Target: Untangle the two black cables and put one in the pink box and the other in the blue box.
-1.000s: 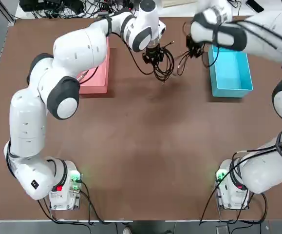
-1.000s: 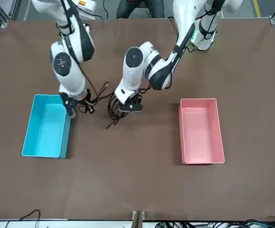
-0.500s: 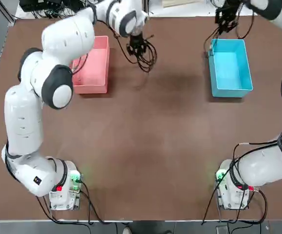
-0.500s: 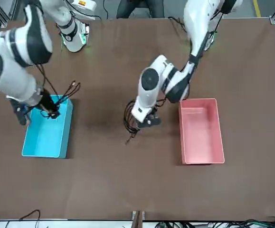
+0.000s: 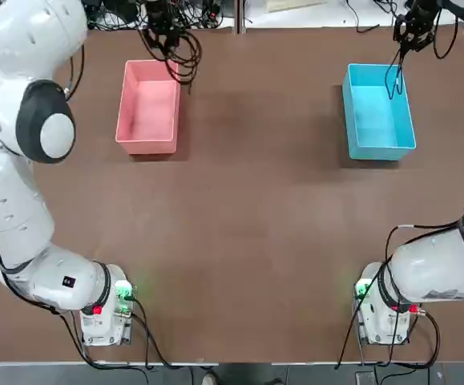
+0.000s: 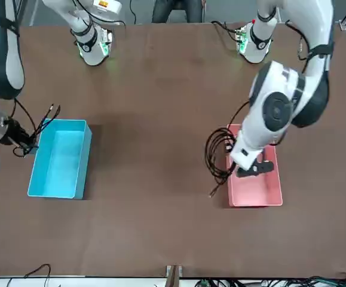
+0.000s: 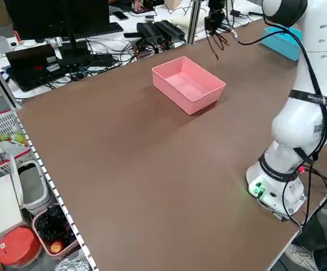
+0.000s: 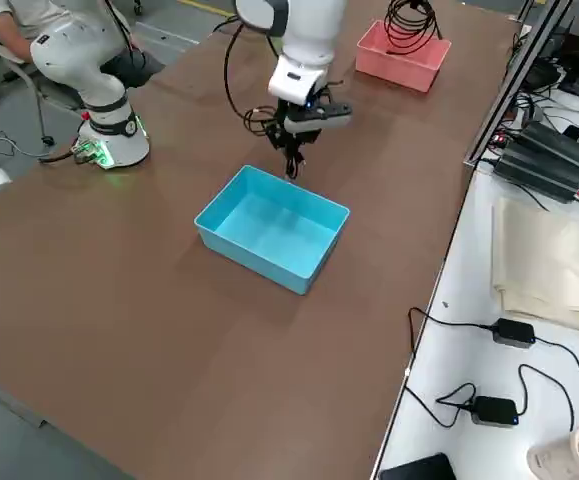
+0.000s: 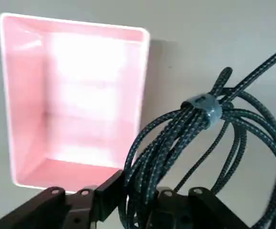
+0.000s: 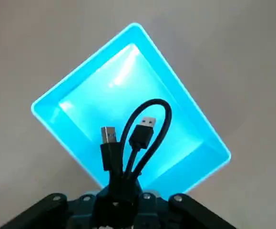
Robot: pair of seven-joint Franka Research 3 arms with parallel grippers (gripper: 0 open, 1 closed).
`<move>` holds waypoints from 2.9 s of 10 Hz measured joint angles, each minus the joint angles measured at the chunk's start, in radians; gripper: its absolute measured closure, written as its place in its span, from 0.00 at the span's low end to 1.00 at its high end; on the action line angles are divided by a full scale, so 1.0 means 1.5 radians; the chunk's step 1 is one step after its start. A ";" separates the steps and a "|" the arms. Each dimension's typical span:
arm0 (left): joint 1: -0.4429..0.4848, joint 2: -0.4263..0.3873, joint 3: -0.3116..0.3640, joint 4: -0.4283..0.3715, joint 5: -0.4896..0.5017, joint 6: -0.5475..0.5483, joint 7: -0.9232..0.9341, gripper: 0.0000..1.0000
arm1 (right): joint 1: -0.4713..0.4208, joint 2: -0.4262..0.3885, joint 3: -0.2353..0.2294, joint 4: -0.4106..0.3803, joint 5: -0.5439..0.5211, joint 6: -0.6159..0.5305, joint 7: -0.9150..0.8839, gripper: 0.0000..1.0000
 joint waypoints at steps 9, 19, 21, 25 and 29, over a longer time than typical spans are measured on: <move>0.127 -0.020 -0.005 -0.280 0.037 0.288 0.162 0.70 | -0.003 0.162 0.009 -0.037 -0.018 0.189 -0.048 0.92; 0.173 -0.184 -0.001 -0.186 0.040 0.099 0.136 0.00 | 0.012 0.094 0.017 -0.021 -0.019 0.115 -0.153 0.00; 0.173 -0.186 0.000 -0.092 0.032 -0.015 0.147 0.00 | 0.012 0.050 0.016 0.044 -0.019 0.000 -0.237 0.00; 0.153 -0.223 0.065 -0.030 -0.070 -0.128 0.218 0.00 | 0.022 0.003 0.018 0.178 -0.019 -0.144 -0.320 0.00; 0.149 -0.270 0.084 -0.033 -0.072 -0.170 0.233 0.00 | 0.053 -0.060 0.021 0.181 -0.001 -0.185 -0.321 0.00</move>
